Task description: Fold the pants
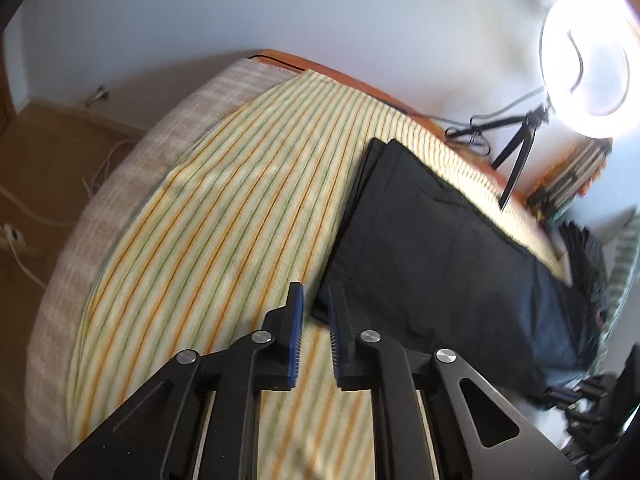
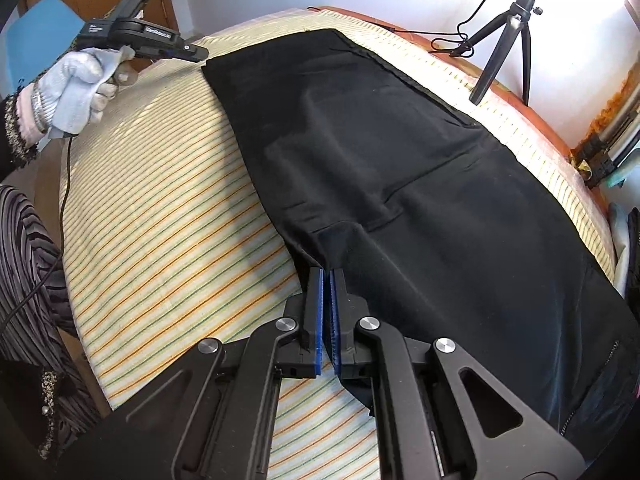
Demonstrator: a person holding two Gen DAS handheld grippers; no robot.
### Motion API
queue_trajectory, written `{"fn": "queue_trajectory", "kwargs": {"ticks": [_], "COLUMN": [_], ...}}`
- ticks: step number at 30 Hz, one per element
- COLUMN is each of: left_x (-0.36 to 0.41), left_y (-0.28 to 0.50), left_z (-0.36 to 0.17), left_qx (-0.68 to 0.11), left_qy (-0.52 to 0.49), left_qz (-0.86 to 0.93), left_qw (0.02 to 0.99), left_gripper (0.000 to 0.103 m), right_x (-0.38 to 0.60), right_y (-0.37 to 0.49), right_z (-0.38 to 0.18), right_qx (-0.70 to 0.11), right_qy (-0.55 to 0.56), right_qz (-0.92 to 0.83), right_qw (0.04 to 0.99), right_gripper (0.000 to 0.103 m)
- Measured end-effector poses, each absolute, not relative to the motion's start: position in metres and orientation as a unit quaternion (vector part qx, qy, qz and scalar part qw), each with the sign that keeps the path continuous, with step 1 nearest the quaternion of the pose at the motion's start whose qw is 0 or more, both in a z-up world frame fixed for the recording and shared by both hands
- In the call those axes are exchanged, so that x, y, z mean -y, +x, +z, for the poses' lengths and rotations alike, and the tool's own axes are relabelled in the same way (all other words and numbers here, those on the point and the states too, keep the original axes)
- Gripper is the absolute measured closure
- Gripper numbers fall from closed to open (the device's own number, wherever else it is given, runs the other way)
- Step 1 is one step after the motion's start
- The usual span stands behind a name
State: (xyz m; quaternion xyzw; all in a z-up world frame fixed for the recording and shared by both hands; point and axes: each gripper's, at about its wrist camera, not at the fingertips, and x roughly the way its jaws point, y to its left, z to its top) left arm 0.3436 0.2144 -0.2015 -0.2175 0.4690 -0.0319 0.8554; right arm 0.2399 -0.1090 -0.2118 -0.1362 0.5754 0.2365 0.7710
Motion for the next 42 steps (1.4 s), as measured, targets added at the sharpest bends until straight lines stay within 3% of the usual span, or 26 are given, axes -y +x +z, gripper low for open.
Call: {"fn": "queue_trajectory", "kwargs": {"ticks": [5,15,30,31,33,34,36,38,40,42], "left_x": [-0.212,-0.208,-0.178,-0.178,-0.178,-0.178,-0.176,-0.174,-0.167,-0.158], "left_y": [0.333,0.352,0.378,0.379,0.381,0.381,0.38,0.378,0.375,0.373], "left_z": [-0.207,-0.23,-0.225,-0.225,-0.228,-0.229,-0.228,-0.222,-0.211,-0.201], "left_qx": [-0.471,-0.462,-0.431,-0.426,-0.417,-0.417,-0.412,-0.403,-0.391,-0.384], "left_qy": [-0.308,-0.42,-0.388,-0.394,-0.401,-0.397,-0.389,-0.378,-0.346,-0.311], "left_qz": [-0.059,-0.051,-0.018,-0.018,-0.016,-0.017,-0.019,-0.027,-0.038,-0.051], "left_qw": [0.825,0.779,0.815,0.814,0.815,0.817,0.823,0.833,0.852,0.868], "left_gripper": [0.06,0.055,0.05,0.052,0.074,0.09,0.092,0.094,0.095,0.096], "right_x": [0.114,0.117,0.118,0.118,0.12,0.12,0.12,0.123,0.128,0.134], "right_y": [0.24,0.235,0.237,0.236,0.237,0.237,0.238,0.24,0.245,0.257], "right_z": [-0.21,-0.204,-0.207,-0.207,-0.207,-0.207,-0.207,-0.203,-0.192,-0.178], "right_qx": [-0.568,-0.558,-0.56,-0.561,-0.564,-0.567,-0.574,-0.58,-0.577,-0.568], "right_qy": [-0.11,-0.098,-0.084,-0.084,-0.082,-0.08,-0.079,-0.066,-0.037,0.002], "right_qz": [0.232,0.233,0.237,0.237,0.239,0.242,0.245,0.245,0.251,0.25], "right_qw": [0.782,0.79,0.79,0.789,0.786,0.783,0.777,0.774,0.776,0.784], "right_gripper": [0.099,0.099,0.099,0.099,0.099,0.099,0.097,0.084,0.058,0.049]}}
